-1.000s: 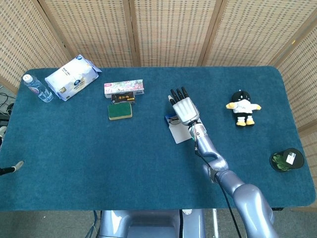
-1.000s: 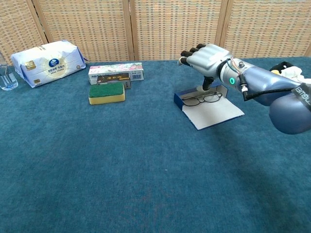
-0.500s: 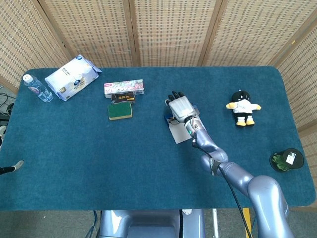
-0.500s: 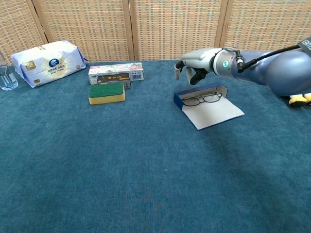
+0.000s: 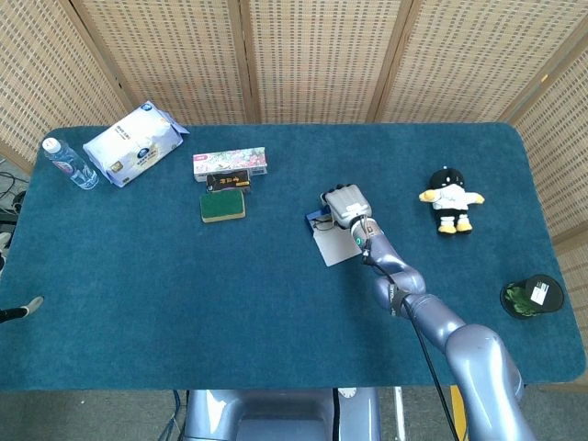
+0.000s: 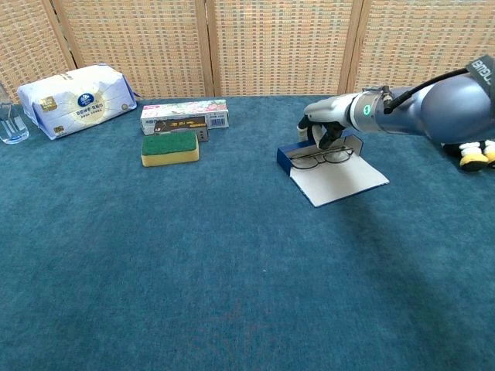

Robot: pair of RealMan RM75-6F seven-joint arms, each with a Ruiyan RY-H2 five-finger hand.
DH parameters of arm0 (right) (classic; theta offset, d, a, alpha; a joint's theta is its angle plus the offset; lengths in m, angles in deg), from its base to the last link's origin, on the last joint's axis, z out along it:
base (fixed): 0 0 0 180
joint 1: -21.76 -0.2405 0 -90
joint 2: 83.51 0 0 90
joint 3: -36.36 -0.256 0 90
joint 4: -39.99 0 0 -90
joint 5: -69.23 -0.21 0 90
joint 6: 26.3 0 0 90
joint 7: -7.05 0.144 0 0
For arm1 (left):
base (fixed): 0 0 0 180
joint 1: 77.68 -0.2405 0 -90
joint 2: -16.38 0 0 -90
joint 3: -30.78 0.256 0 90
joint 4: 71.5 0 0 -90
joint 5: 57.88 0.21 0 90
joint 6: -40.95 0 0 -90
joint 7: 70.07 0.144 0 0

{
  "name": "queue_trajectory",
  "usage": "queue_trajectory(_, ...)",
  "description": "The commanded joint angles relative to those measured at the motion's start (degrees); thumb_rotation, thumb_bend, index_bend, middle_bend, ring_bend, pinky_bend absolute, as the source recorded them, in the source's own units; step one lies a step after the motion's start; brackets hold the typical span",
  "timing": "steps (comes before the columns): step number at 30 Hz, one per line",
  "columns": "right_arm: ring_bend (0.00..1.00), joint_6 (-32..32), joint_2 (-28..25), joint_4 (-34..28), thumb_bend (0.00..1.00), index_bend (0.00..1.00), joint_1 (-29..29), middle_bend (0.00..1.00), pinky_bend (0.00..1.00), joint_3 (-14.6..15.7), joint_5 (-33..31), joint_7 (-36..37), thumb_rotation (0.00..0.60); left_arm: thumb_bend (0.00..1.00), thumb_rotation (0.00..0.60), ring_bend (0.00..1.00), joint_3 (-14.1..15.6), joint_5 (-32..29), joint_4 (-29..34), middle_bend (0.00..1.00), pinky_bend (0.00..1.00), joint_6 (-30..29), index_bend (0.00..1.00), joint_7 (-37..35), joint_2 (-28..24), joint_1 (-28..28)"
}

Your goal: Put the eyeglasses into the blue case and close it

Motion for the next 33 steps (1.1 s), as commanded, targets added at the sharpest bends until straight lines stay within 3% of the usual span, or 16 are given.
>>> queue_trajectory(1, 0.23, -2.41, -1.36, 0.27, 1.00, 0.36, -0.41, 0.33, 0.30, 1.12, -1.34, -1.50, 0.600, 0.00, 0.600, 0.00, 0.01, 0.14, 0.04, 0.00, 0.00, -0.14, 0.00, -0.01, 0.02, -0.02)
queue_trajectory(6, 0.23, -1.94, -5.09, -5.21, 1.00, 0.37, 0.94, 0.33, 0.35, 2.70, -2.11, -2.91, 0.600, 0.00, 0.600, 0.00, 0.16, 0.32, 0.13, 0.00, 0.00, -0.36, 0.00, 0.04, 0.06, -0.13)
queue_trajectory(18, 0.23, 7.18, -18.17, -27.37, 1.00, 0.38, 6.94, 0.34, 0.37, 10.59, -6.57, -11.64, 0.600, 0.00, 0.600, 0.00, 0.56, 0.99, 0.38, 0.00, 0.00, -0.35, 0.00, 1.15, 0.54, 0.18)
queue_trajectory(24, 0.23, 12.27, -22.53, -35.22, 1.00, 0.38, 8.21, 0.33, 0.37, 13.78, -11.90, -17.41, 0.600, 0.00, 0.600, 0.00, 0.73, 1.19, 0.39, 0.00, 0.00, -0.19, 0.00, 1.64, 0.77, 0.38)
queue_trajectory(33, 0.23, 17.52, -28.53, -45.54, 1.00, 0.38, 6.83, 0.33, 0.37, 19.35, -24.95, -26.72, 0.600, 0.00, 0.600, 0.00, 1.00, 1.71, 0.64, 0.00, 0.00, -0.31, 0.00, 2.38, 1.04, 0.55)
